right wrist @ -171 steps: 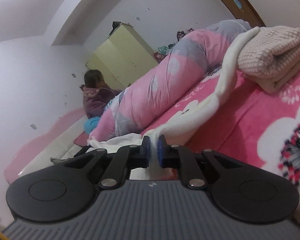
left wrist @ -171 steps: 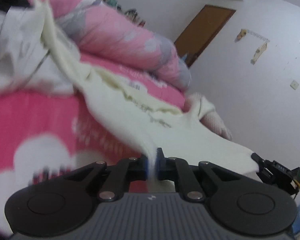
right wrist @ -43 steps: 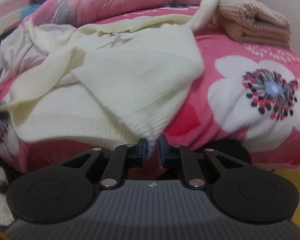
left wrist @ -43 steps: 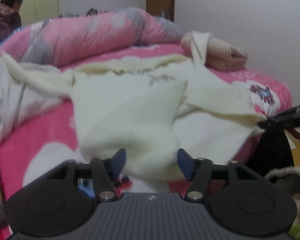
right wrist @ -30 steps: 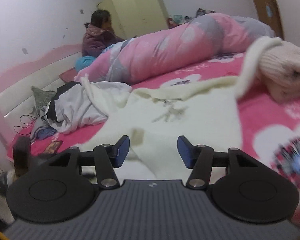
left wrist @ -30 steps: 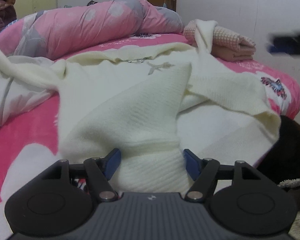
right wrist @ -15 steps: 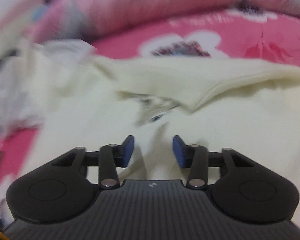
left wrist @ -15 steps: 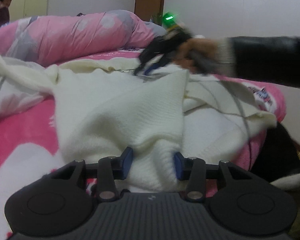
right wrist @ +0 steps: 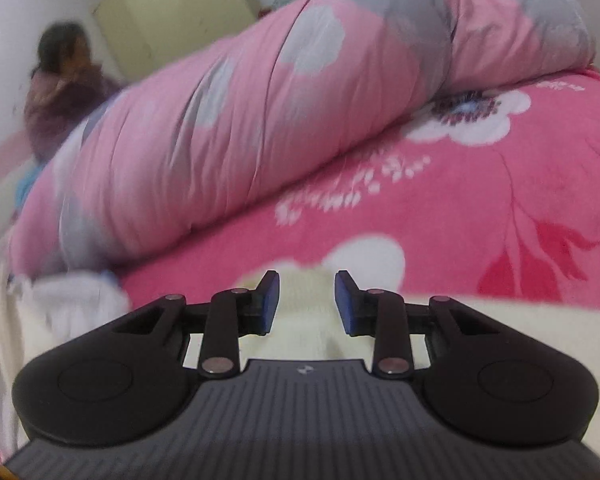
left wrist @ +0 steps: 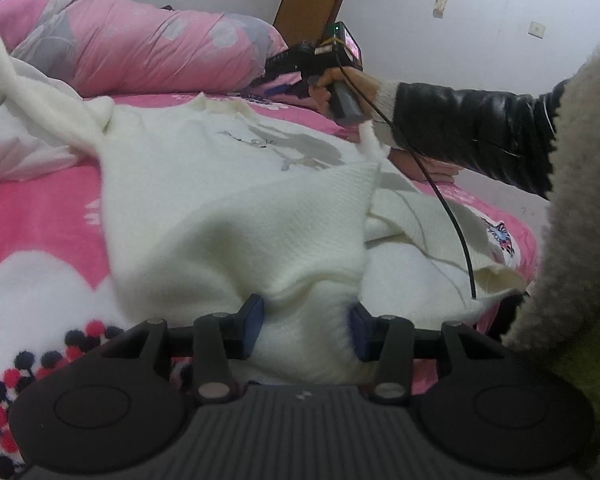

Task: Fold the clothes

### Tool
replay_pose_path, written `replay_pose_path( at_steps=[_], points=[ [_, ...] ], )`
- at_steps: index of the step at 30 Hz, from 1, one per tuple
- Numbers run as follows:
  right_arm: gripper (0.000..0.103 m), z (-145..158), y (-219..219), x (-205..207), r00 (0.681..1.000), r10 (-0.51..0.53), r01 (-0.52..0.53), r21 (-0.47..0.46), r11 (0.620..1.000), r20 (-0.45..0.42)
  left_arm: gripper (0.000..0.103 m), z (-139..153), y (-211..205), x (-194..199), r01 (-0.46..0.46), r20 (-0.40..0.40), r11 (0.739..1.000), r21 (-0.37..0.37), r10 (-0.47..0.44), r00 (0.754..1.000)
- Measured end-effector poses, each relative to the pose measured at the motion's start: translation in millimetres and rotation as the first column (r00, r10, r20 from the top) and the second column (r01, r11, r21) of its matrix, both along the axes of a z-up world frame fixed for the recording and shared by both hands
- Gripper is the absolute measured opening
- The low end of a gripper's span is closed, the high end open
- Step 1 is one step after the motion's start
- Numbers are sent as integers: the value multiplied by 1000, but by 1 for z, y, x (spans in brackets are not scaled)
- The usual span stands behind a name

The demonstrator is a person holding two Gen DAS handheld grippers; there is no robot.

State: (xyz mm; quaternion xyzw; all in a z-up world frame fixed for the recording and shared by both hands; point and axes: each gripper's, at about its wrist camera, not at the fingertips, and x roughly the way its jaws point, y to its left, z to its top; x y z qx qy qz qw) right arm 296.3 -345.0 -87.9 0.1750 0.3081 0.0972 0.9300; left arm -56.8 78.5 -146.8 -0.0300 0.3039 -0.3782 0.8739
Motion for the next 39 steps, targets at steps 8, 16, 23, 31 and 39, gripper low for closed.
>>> replay_pose_path(
  at_steps=[8,16,23,31,39],
  points=[
    [34,-13,52,18,976,213,-215,-259,942,-35,47,-1,0,2,4,2,1000,-6,-4,1000],
    [56,-29,98,34,915,397,-384,-446,808,-68,47,-1,2,3,21,2,1000,-21,-21,1000],
    [73,-43,107,68,844,497,-526,-488,697,-200,47,0,3,5,35,0,999,-19,-35,999],
    [51,-42,108,74,810,531,-583,-430,689,-248,47,-1,5,7,38,1,999,-25,-38,999],
    [7,-40,127,51,801,541,-588,-502,635,-254,47,-1,3,6,32,1,999,-30,-32,999]
  ],
)
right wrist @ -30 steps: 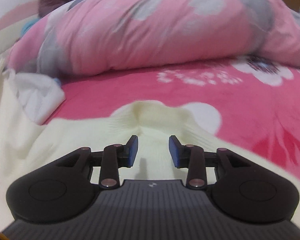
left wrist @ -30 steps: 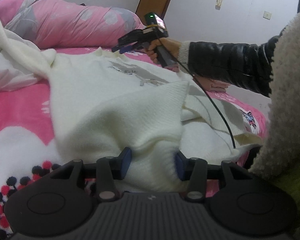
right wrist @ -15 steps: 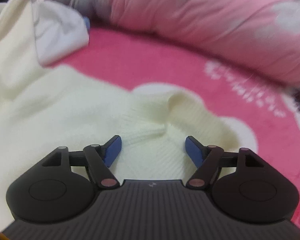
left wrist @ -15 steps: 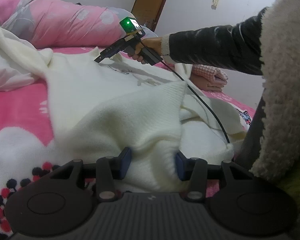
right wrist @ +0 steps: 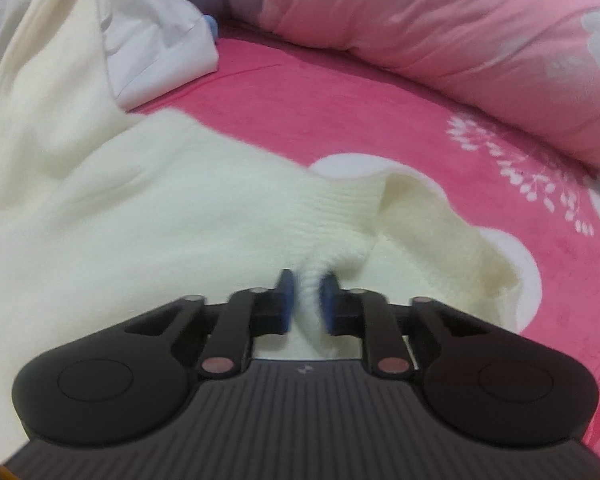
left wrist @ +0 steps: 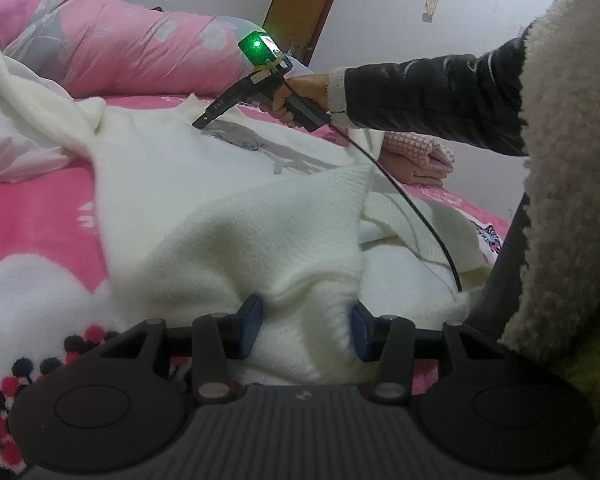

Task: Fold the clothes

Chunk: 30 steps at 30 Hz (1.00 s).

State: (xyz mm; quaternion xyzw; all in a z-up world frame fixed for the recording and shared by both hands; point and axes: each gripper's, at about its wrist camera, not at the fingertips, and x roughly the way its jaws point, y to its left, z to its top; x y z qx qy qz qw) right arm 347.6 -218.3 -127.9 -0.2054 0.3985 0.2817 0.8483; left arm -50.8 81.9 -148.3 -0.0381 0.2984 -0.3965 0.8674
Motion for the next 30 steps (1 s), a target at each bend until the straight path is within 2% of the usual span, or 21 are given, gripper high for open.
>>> replay_pose_path(
  at_steps=[2,4,8,11,19,23,26,28,29,30],
  points=[
    [5,0,8,-12,997,-12,15,-45,999,75,47,1,-1,-1,-1,4,1000,3,1,1000],
    [5,4,14,-25,981,-37,55,-93,994,188,47,2,-1,-2,-3,6,1000,4,3,1000],
    [4,11,30,-39,924,3,77,-193,978,383,47,3,-4,-2,-5,9,1000,7,5,1000],
    [3,16,37,-34,891,25,92,-234,968,452,47,3,-5,-3,-9,4,1000,9,9,1000],
    [3,23,46,5,855,-13,150,-223,963,518,47,4,-4,-2,-8,-6,1000,13,8,1000],
    [3,0,53,29,865,-29,166,-232,958,500,47,4,-4,-2,-8,-9,1000,19,8,1000],
    [5,-30,51,46,912,-72,177,-229,957,404,47,6,-5,-3,-9,-11,1000,26,9,1000],
    [8,-36,48,40,898,-68,180,-221,959,434,47,7,-4,-5,-12,-12,1000,28,12,1000],
    [13,-30,46,36,901,-74,184,-223,957,427,48,7,-4,-6,-14,-14,1000,26,15,1000],
    [30,-22,42,31,907,-83,190,-226,955,413,50,8,-4,-6,-14,-14,1000,26,15,1000]
  ],
)
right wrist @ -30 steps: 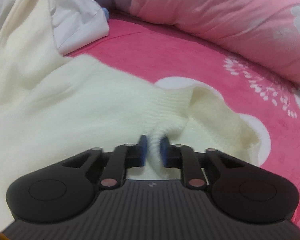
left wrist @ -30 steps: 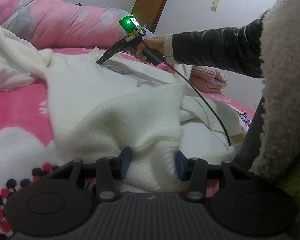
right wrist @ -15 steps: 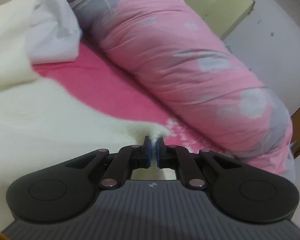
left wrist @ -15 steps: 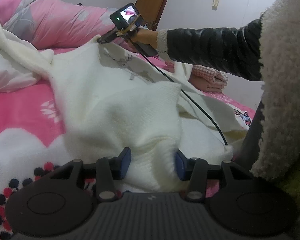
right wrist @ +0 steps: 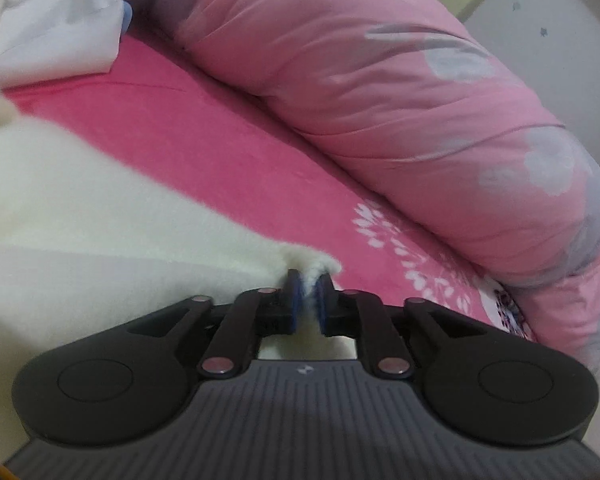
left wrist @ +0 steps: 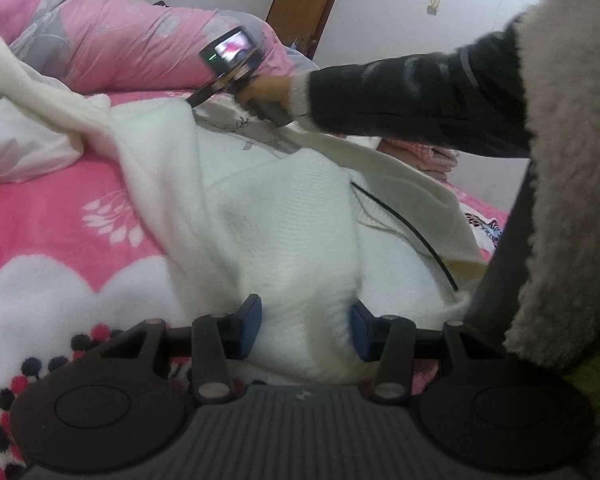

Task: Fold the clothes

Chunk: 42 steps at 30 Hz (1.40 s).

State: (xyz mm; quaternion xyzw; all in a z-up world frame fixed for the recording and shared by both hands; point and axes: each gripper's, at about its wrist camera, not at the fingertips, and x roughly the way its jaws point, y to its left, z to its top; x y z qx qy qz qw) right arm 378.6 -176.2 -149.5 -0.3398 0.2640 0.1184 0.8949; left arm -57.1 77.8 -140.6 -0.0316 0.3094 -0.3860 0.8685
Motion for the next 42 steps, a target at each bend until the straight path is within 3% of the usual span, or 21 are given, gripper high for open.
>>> replay_pose_path(
  at_steps=[2,3,6,8,12,16,20,23,25,28,29,30,31,32,36,39,42],
  points=[
    [57,24,-15,-20,1000,-16,16,11,1000,-9,56,2,-1,-3,2,4,1000,0,-2,1000],
    [61,38,-24,-33,1000,-24,24,20,1000,-9,61,2,-2,-4,2,6,1000,-2,-2,1000],
    [67,84,-61,-90,998,-64,64,90,994,-8,71,5,-6,-7,4,20,1000,6,-4,1000],
    [69,117,-94,-145,994,-108,108,192,976,-9,78,7,-9,-10,3,33,1000,15,-3,999],
    [70,158,-148,-270,980,-196,196,403,894,-41,82,13,-19,-20,-22,77,998,63,17,997],
    [68,152,-162,-400,981,-185,191,525,830,-65,82,23,-28,-31,-39,114,995,89,29,993],
    [62,115,-136,-483,993,-88,115,519,847,-76,80,35,-45,-37,-41,182,989,142,14,983],
    [57,81,-100,-503,995,-23,65,433,899,-102,78,34,-67,-27,-34,188,970,241,-12,982],
    [56,64,-80,-503,995,3,33,347,937,-103,67,28,-86,-14,-39,161,937,348,-19,987],
    [47,38,-65,-490,992,-5,32,215,976,-123,50,18,-95,-1,-75,151,905,420,11,988],
    [31,31,-65,-488,990,-20,47,190,981,-140,44,19,-93,-3,-90,158,901,425,24,987],
    [15,27,-67,-487,988,-42,68,176,982,-149,26,20,-90,-4,-105,165,897,428,36,986],
    [12,24,-71,-489,987,-61,88,176,980,-151,14,21,-88,-6,-120,173,894,432,49,984],
    [6,28,-77,-494,987,-82,108,198,974,-136,12,23,-85,-10,-136,183,891,434,60,981],
    [6,52,-109,-529,981,-189,190,303,934,-31,9,38,-66,-43,-128,230,903,410,34,973],
    [6,63,-136,-559,960,-279,255,411,875,-1,9,43,-50,-71,-168,294,888,428,39,955],
    [5,60,-165,-585,929,-371,328,506,798,-18,9,37,-38,-83,-200,288,883,424,78,954]
  ],
)
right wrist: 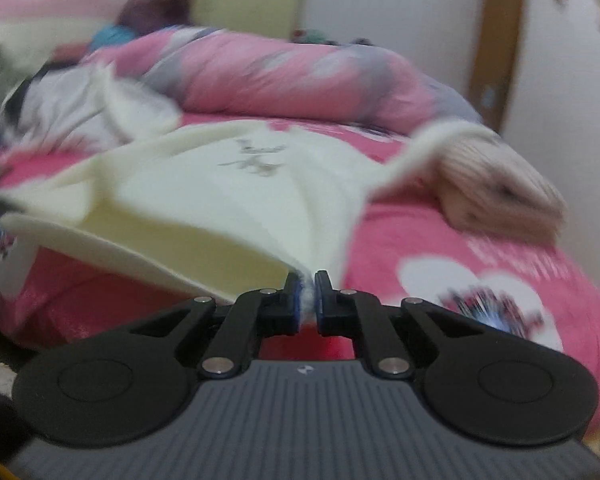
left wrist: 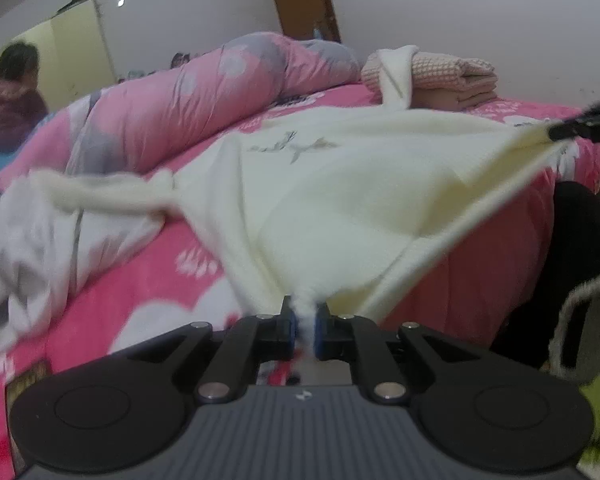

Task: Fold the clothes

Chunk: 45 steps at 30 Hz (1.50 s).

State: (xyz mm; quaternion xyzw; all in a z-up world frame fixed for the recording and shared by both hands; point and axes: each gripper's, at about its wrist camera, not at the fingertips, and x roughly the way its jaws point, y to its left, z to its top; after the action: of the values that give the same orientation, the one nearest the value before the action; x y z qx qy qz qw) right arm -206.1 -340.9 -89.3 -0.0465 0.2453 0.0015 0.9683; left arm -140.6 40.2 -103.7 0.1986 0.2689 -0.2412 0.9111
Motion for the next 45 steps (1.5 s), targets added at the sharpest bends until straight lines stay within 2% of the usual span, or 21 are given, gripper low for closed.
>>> replay_pose_path(
  at_steps=[3,6,11,14,16,17,22,27,32,35,40,45],
  points=[
    [5,-25,-19,-9,997,-68,73,106,992,-48,8,-12,5,-5,-32,-22,999,10,32,999],
    [5,-43,-22,-10,993,-96,105,140,985,-70,8,-17,8,-11,-35,-10,999,27,35,999],
    [5,-42,-30,-14,993,-111,117,196,974,-40,9,-14,15,-20,-21,8,1000,4,21,1000],
    [5,-45,-29,-13,994,-96,103,179,978,-46,22,-12,14,-25,2,21,1000,12,-2,1000],
    [7,-44,-21,-17,997,-79,81,127,989,-26,40,-11,10,-29,21,43,999,26,-22,999],
    [7,-42,-16,-20,998,-70,71,95,993,-10,42,-12,8,-30,29,51,999,32,-31,998],
    [21,-40,7,-23,999,-23,26,-97,995,26,42,-21,-7,-25,38,72,994,99,-45,996],
    [36,-39,35,-24,998,57,-42,-293,955,41,42,-30,-15,-19,24,77,990,138,-35,996],
    [49,-23,53,-31,987,148,-116,-341,933,69,42,-29,-10,-20,5,77,994,113,-14,997],
    [49,-12,53,-36,979,186,-153,-308,939,79,42,-31,-8,-20,-5,63,995,102,-2,998],
    [49,6,40,-42,977,207,-197,-161,967,53,42,-34,-4,-23,-6,52,998,68,3,999],
    [49,20,56,-35,953,297,-293,-67,954,62,42,-36,2,-23,-4,53,999,42,2,999]
  ],
)
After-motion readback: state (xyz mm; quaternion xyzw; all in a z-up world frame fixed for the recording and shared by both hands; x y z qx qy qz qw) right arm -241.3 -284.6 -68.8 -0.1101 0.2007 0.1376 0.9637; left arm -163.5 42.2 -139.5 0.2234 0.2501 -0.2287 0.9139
